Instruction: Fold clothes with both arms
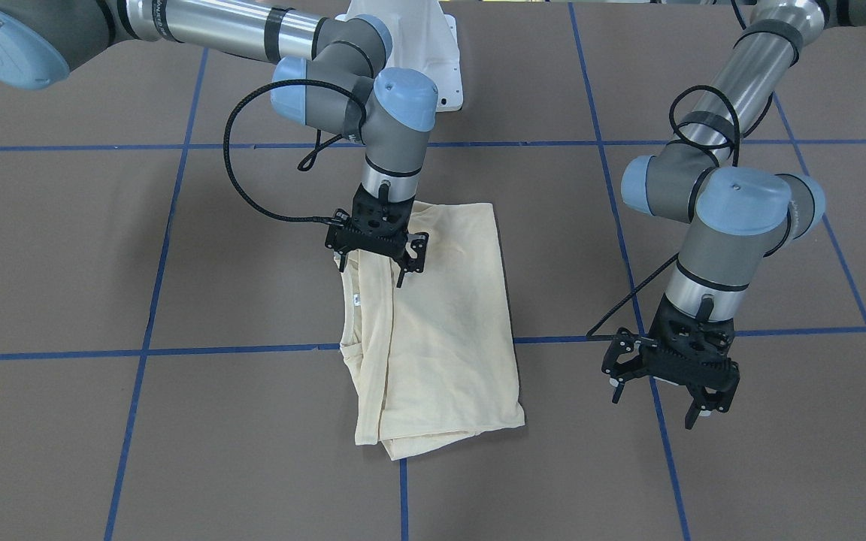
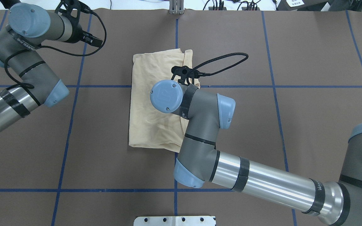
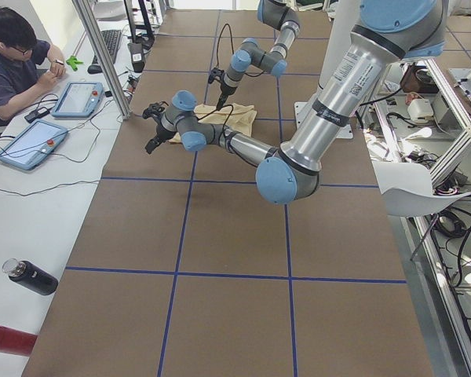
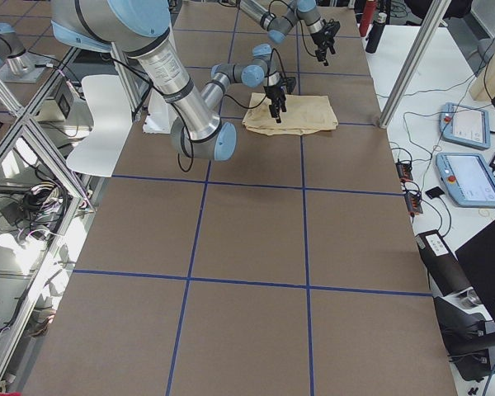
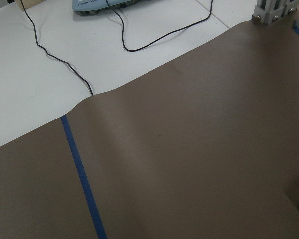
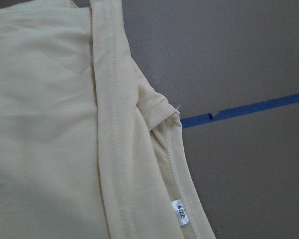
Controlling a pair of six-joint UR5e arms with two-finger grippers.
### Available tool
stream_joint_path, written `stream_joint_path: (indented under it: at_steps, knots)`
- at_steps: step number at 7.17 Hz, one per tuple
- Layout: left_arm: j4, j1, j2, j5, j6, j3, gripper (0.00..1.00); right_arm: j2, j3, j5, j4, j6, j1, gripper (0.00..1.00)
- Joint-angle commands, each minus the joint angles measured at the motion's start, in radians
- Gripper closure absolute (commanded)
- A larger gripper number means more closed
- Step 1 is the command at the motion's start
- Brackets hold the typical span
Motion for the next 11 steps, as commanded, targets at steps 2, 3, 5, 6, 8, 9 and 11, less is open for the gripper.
stream_joint_path:
  at_steps: [2, 3, 5, 6, 8, 9, 11]
  knots:
    - [0.000, 0.000, 0.000, 0.000, 0.000, 0.000, 0.00, 0.076, -0.125, 0.007, -0.046, -0.036, -0.021, 0.00]
    - [0.000, 0.002, 0.000, 0.000, 0.000, 0.000, 0.00, 0.085, -0.143, 0.010, -0.046, -0.039, -0.024, 0.00]
    - [0.001, 0.002, 0.000, 0.000, -0.002, 0.000, 0.00, 0.083, -0.137, 0.014, -0.092, -0.171, -0.022, 0.00]
    - [0.000, 0.002, 0.000, 0.000, -0.002, 0.002, 0.00, 0.083, -0.135, 0.014, -0.109, -0.239, -0.021, 0.00]
    - [0.000, 0.002, 0.000, 0.000, -0.002, 0.002, 0.00, 0.082, -0.122, 0.020, -0.150, -0.310, -0.019, 0.00]
    - [0.000, 0.003, 0.000, 0.000, -0.002, 0.002, 0.00, 0.079, -0.103, 0.020, -0.184, -0.344, -0.007, 0.00]
    - [0.000, 0.005, 0.000, 0.000, -0.002, 0.002, 0.00, -0.042, -0.006, 0.019, -0.197, -0.426, 0.024, 0.00]
